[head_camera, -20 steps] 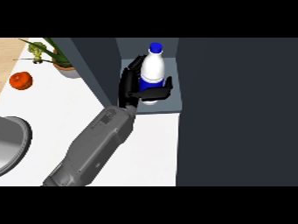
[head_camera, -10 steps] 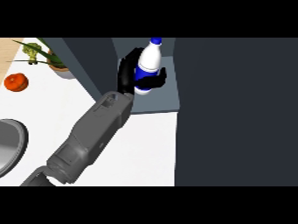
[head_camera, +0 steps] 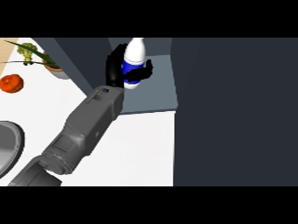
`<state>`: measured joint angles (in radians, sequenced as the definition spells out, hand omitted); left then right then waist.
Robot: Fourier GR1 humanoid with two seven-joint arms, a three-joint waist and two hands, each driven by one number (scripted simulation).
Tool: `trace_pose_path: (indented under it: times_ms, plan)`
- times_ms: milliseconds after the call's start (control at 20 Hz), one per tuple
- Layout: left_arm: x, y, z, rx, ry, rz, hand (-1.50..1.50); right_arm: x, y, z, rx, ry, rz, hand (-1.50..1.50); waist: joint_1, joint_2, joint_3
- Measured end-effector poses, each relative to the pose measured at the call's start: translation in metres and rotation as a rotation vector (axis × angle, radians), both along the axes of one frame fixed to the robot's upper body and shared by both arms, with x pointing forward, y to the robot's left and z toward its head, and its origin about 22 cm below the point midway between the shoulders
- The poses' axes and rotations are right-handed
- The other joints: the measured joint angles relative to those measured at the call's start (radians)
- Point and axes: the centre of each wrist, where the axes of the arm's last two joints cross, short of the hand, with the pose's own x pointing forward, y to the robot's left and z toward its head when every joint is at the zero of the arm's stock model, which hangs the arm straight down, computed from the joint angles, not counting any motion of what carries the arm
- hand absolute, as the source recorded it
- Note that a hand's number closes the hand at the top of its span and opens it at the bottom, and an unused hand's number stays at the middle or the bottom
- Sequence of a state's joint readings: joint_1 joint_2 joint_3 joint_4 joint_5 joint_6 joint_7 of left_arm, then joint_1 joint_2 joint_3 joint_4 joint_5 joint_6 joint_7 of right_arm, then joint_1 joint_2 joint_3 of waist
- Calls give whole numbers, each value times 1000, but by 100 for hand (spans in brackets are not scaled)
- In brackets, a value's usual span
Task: Pick up the bottled water, place it into the cabinet and close the cabinet
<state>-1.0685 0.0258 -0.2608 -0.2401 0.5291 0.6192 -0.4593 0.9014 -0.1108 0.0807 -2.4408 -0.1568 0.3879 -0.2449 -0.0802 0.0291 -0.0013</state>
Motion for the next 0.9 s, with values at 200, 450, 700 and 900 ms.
trace_pose_path:
  times_ms: [200,450,700,900]
  plan:
    - [5,4,3,87,-25,33,-150,1,-2,-1,-6,-5,11,-150,-12,4,0]
    - [9,7,8,176,-68,62,-150,0,-4,-4,-1,1,23,-150,-22,6,0]
    - [14,10,16,191,-88,67,-150,0,-3,-6,14,6,48,-150,-24,9,0]
    - [17,4,25,136,-126,-5,-150,-1,-2,-6,23,5,57,-150,-22,7,-1]
